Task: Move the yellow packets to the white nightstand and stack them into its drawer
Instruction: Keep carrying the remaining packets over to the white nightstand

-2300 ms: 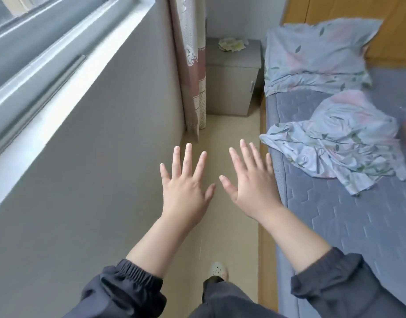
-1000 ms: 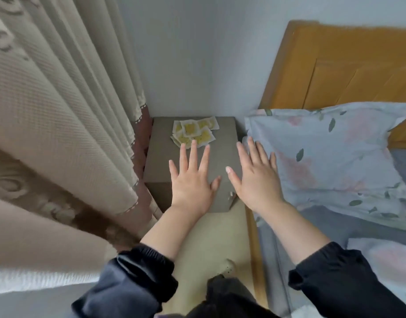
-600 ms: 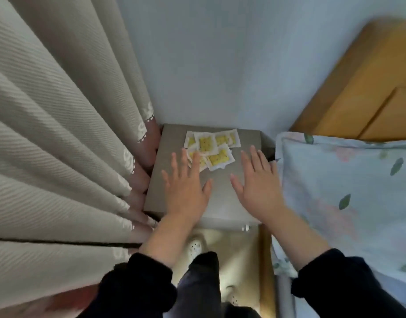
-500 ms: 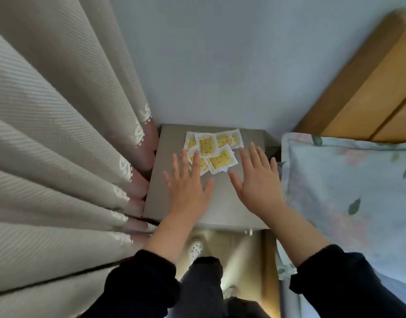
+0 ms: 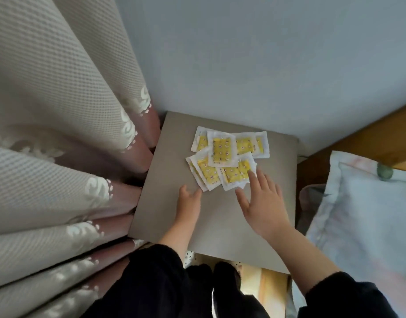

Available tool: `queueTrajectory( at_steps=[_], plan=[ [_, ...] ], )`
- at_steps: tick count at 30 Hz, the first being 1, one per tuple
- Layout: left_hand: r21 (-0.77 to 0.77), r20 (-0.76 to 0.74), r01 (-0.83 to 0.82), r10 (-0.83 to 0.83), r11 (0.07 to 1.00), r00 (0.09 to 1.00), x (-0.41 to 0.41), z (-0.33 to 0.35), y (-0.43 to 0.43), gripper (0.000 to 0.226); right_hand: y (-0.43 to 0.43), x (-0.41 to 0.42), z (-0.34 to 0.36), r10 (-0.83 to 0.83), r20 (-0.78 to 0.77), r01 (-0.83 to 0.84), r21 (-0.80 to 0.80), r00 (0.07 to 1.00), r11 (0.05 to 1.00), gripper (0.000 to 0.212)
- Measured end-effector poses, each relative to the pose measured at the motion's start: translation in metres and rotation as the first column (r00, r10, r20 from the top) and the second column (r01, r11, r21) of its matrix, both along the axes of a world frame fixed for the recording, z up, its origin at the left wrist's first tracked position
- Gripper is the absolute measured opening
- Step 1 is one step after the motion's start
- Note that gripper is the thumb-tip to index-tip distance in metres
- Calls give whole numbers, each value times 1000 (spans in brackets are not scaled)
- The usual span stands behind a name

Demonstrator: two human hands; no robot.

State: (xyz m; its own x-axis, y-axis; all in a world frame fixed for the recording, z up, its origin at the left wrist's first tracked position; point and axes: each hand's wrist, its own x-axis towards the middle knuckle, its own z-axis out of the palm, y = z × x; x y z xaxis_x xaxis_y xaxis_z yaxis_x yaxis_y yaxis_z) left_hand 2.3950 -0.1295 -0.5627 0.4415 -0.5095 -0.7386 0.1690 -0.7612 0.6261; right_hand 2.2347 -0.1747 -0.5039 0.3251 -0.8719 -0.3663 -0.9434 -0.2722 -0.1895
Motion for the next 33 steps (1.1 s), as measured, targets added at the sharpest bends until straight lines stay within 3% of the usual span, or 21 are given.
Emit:
queueTrajectory(
  at_steps=[4, 11, 14, 19, 23, 27, 33],
  plan=[
    [-3, 52, -31, 31, 1000, 998, 2, -32, -23, 65, -30, 1, -48, 55, -11, -54, 105, 998, 993, 69],
    [28, 149, -171, 165, 985, 975, 13, -51, -62, 75, -77, 15, -102, -85, 126, 64, 163, 988, 985, 69],
    [63, 97, -239, 233, 969, 968, 12, -54, -71, 65, -80, 18, -109, -56, 100, 40, 159, 993, 986, 65],
    [81, -5, -210, 211, 974, 977, 6, -58, -87, 17, -80, 14, -113, 9, 30, -14, 176, 1000, 984, 64],
    [69, 12, -272, 272, 960, 962, -1, -48, -97, 13, -81, 13, -113, -4, 67, -11, 220, 998, 975, 64],
    [83, -16, -405, 407, 911, 913, -3, -44, -100, 34, -84, 11, -111, -37, 121, 3, 272, 992, 962, 65],
    [137, -27, -278, 284, 951, 958, 1, -48, -103, 13, -82, 6, -112, -55, 156, 11, 269, 986, 963, 70]
  ],
)
